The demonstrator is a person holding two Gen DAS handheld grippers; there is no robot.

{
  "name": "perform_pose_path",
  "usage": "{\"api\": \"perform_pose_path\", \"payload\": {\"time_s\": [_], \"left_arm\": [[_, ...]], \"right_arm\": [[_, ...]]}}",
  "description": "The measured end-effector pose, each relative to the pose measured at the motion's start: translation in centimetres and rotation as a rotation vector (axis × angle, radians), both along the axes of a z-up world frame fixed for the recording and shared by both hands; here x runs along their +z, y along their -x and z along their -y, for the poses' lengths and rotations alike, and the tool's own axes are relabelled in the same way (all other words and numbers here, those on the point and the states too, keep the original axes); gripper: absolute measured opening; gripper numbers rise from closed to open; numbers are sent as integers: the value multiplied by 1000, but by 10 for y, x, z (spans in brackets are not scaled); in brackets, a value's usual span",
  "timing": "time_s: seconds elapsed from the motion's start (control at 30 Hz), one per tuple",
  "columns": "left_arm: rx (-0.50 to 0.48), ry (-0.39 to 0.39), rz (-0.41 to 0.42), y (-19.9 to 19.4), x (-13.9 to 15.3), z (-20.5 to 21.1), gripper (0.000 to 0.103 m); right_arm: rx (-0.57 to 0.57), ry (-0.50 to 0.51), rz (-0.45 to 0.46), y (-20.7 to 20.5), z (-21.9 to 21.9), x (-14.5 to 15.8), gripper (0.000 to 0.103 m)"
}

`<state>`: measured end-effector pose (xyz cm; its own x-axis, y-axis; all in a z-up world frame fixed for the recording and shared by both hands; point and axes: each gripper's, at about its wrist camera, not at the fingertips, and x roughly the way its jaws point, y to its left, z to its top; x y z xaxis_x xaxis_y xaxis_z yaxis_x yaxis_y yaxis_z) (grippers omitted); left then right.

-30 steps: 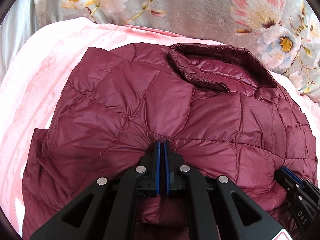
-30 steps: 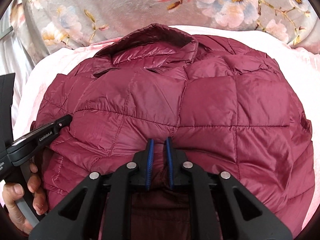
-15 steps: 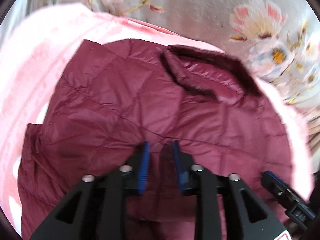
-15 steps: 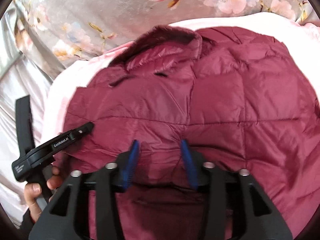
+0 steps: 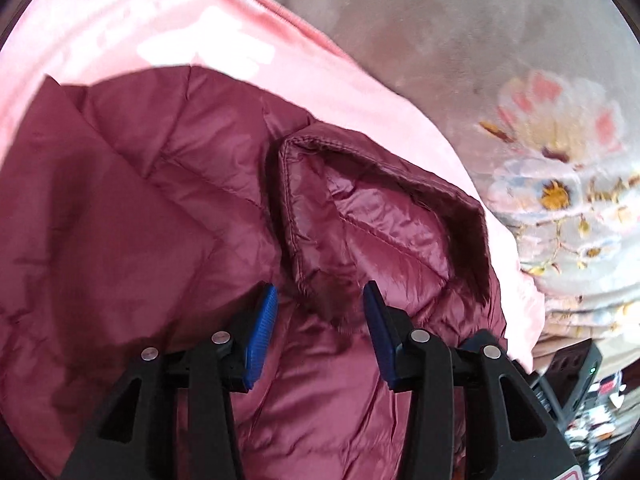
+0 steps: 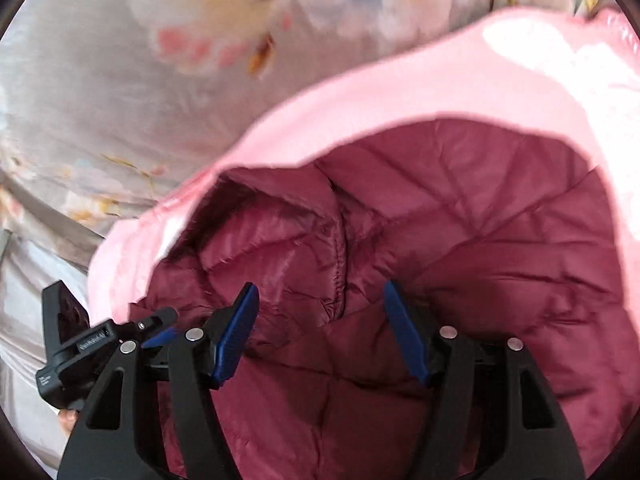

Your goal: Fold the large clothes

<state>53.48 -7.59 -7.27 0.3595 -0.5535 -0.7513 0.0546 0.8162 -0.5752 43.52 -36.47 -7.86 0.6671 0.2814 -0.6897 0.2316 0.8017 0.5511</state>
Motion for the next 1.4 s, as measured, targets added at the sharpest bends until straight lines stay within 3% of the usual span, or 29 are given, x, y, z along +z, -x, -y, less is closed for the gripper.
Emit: {"api": "perform_pose_path", "payload": {"time_s": [0.07,0.13,0.17,0.2,0.23,0.27,0.33,0.47,0.6,0.73,0.93,1.17,1.3,1.4], "left_arm": [[7,12,-5,-3,-3,1,43],[3,12,3,-3,-4,4,41],[-3,9,6,-3,-4,6,39],[-9,3,8,-4,-4,9,36],[-15,0,12,-4,-4,10,22],[-22,-1,16,-3,-4,11,16],[-22,-22,38,2,-4,10,11],[-43,-92,101,13,-7,10,8],[-62,-185,201,29,-12,14,8],[-79,-258,305,42,-18,22,11],[-70,-256,302,38,-19,19,15],[-70,-255,302,41,-18,20,16],[-77,-202,279,45,-13,7,16],[-117,-235,263,49,2,-4,17]], "right_arm": [[35,12,-14,-10,-13,-2,62],[94,-34,-21,-17,-24,-3,43],[120,-88,-20,-22,-28,-5,22],[129,-141,-9,-23,-29,-5,14],[123,-220,34,-22,-27,-1,12],[116,-267,80,-18,-25,3,10],[93,-253,150,-6,-22,13,9],[89,34,110,8,-31,10,8],[84,118,48,12,-31,-10,8],[82,150,45,14,-32,-21,7],[82,364,53,12,-58,-21,8],[76,287,58,11,-46,-26,8],[70,207,40,32,-26,-20,11],[18,219,21,51,-8,-4,15]]}}
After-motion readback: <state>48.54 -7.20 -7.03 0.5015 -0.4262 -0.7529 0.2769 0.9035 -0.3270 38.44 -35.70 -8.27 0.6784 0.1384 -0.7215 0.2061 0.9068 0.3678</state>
